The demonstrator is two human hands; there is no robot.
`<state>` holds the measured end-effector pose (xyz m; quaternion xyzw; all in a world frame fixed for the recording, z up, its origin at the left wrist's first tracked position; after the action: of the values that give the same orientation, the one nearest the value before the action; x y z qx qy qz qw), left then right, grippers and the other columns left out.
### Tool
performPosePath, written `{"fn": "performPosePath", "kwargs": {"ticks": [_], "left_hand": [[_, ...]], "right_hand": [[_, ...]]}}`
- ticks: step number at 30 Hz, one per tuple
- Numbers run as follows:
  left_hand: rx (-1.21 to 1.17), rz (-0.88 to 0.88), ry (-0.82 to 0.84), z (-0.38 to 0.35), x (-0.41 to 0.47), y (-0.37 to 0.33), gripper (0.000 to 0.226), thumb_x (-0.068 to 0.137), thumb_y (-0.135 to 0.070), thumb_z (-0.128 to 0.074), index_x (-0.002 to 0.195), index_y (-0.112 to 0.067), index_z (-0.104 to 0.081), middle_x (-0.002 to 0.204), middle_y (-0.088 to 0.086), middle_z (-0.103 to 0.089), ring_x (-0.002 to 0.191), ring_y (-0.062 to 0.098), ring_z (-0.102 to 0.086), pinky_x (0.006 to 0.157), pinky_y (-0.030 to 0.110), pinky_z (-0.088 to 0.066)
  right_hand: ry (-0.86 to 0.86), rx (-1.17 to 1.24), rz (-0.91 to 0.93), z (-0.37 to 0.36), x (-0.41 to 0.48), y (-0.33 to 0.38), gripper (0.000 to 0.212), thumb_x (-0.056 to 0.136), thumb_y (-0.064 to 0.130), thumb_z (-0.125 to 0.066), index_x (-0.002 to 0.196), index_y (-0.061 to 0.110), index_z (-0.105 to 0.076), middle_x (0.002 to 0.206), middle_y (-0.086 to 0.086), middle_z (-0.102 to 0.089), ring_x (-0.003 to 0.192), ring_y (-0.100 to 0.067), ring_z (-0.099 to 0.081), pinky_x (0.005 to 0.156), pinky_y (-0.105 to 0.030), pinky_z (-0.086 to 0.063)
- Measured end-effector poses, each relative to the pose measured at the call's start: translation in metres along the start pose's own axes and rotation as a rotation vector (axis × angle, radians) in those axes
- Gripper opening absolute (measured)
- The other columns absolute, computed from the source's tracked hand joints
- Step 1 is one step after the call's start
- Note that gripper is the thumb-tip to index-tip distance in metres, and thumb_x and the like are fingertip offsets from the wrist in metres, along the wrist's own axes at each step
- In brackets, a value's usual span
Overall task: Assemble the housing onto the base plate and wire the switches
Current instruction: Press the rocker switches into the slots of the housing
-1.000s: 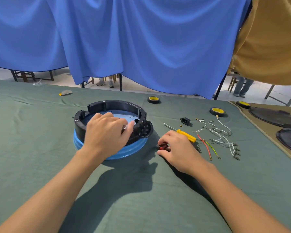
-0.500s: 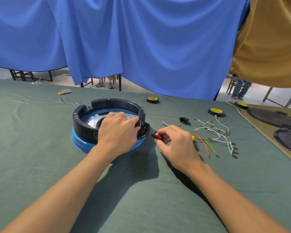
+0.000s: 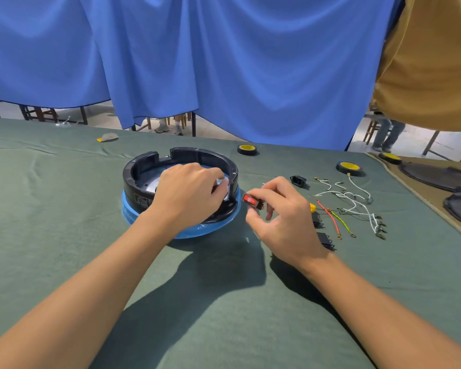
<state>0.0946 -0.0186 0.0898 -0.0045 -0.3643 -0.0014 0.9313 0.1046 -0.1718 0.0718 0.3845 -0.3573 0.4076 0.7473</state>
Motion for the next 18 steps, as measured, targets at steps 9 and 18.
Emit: {"fn": "performPosePath", "kwargs": {"ticks": [9, 18], "left_hand": [[0.165, -0.130, 0.123, -0.015, -0.005, -0.005, 0.047, 0.102, -0.045, -0.029, 0.070, -0.021, -0.055, 0.066, -0.001, -0.058, 0.070, 0.030, -0.062, 0.051, 0.031, -0.023], [0.108, -0.208, 0.046, -0.003, -0.015, -0.004, 0.042, 0.099, -0.043, -0.038, 0.075, -0.019, -0.063, 0.064, -0.001, -0.058, 0.065, 0.030, -0.060, 0.054, 0.030, -0.032]], "right_hand": [[-0.093, 0.004, -0.022, 0.005, -0.001, -0.004, 0.013, 0.077, 0.007, -0.071, 0.089, 0.012, -0.071, 0.079, 0.005, -0.052, 0.054, -0.010, -0.047, 0.059, -0.017, -0.041], [-0.054, 0.052, 0.036, -0.001, -0.003, 0.008, 0.014, 0.078, 0.005, -0.070, 0.091, 0.008, -0.072, 0.083, 0.004, -0.051, 0.057, -0.008, -0.045, 0.061, -0.014, -0.041]]}}
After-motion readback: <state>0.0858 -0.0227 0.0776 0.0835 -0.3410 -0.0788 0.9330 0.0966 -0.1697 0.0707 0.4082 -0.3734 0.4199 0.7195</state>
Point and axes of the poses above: each hand's wrist, its own x-axis towards the middle knuckle, its own z-axis out of the back of the hand, y = z × x, the point moved 9 cm from there along x, towards the middle knuckle
